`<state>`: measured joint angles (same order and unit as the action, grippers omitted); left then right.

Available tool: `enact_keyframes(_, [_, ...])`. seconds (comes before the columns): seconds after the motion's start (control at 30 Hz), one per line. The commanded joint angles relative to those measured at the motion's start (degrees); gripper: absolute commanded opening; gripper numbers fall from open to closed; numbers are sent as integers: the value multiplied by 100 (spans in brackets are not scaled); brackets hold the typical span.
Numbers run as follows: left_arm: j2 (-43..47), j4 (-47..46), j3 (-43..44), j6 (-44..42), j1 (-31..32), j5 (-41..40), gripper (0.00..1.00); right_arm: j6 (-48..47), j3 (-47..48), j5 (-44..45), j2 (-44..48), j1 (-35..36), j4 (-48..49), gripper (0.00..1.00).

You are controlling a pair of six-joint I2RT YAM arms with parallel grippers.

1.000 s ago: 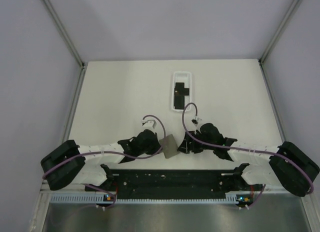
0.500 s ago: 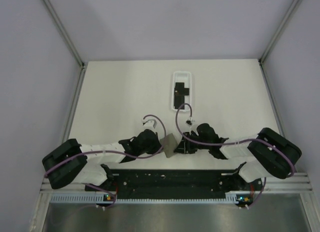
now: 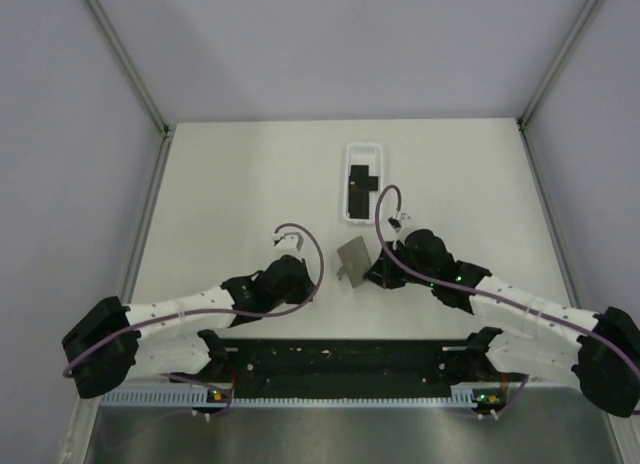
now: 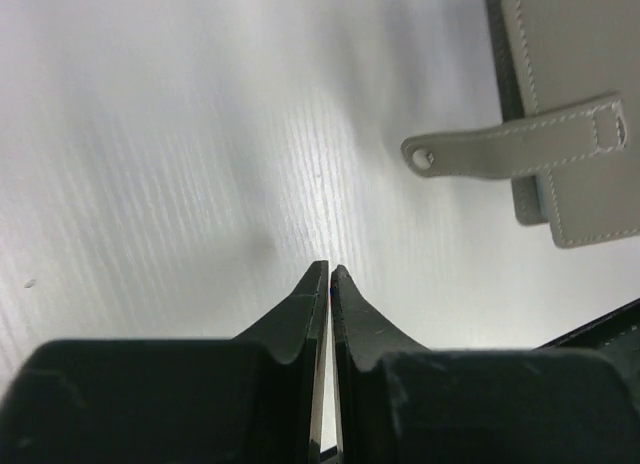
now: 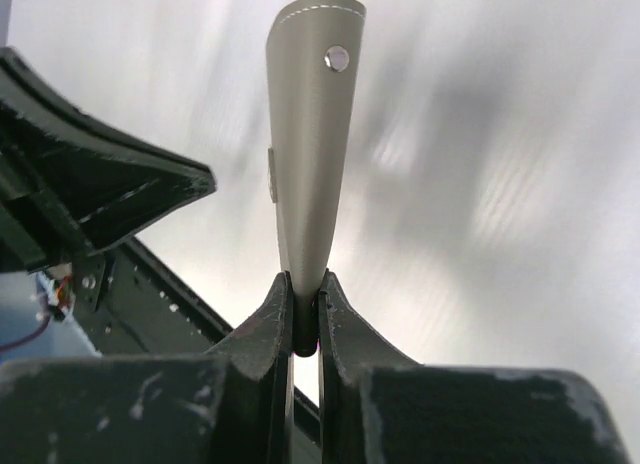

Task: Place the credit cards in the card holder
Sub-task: Close the card holder at the center of the board.

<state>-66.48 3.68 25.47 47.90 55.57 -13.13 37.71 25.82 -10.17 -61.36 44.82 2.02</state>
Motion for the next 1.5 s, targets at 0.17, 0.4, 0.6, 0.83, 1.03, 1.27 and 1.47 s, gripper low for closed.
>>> enact_keyframes(0.17, [1277, 879, 388, -149, -55, -911, 11, -538, 2144, 3255, 126, 395, -4242, 0])
enact_keyframes(0.4, [1427, 1082, 274, -9, -64, -990, 8, 288, 3025, 4831, -1719, 1362, -5774, 0])
enact_keyframes(0.6, [1515, 1073, 89, 114, -64, -920, 6, 483, 3086, 4701, -2274, 1986, -5126, 0])
enact_keyframes(0.83, [1462, 968, 54, 141, -73, -841, 5, 333, 3139, 4253, -2784, 2417, -4343, 0])
enact_keyframes(1.03, [1401, 950, 63, 149, -73, -841, 5, 307, 3183, 3901, -2987, 2751, -3868, 32])
enact_keyframes(1.27, [1392, 941, 36, 158, -73, -876, 6, -97, 2385, 2179, -1539, 2778, -1629, 51])
enact_keyframes(1.47, [1252, 485, 229, -244, -73, -412, 4, 349, 2085, 3169, -571, 2182, -2230, 41])
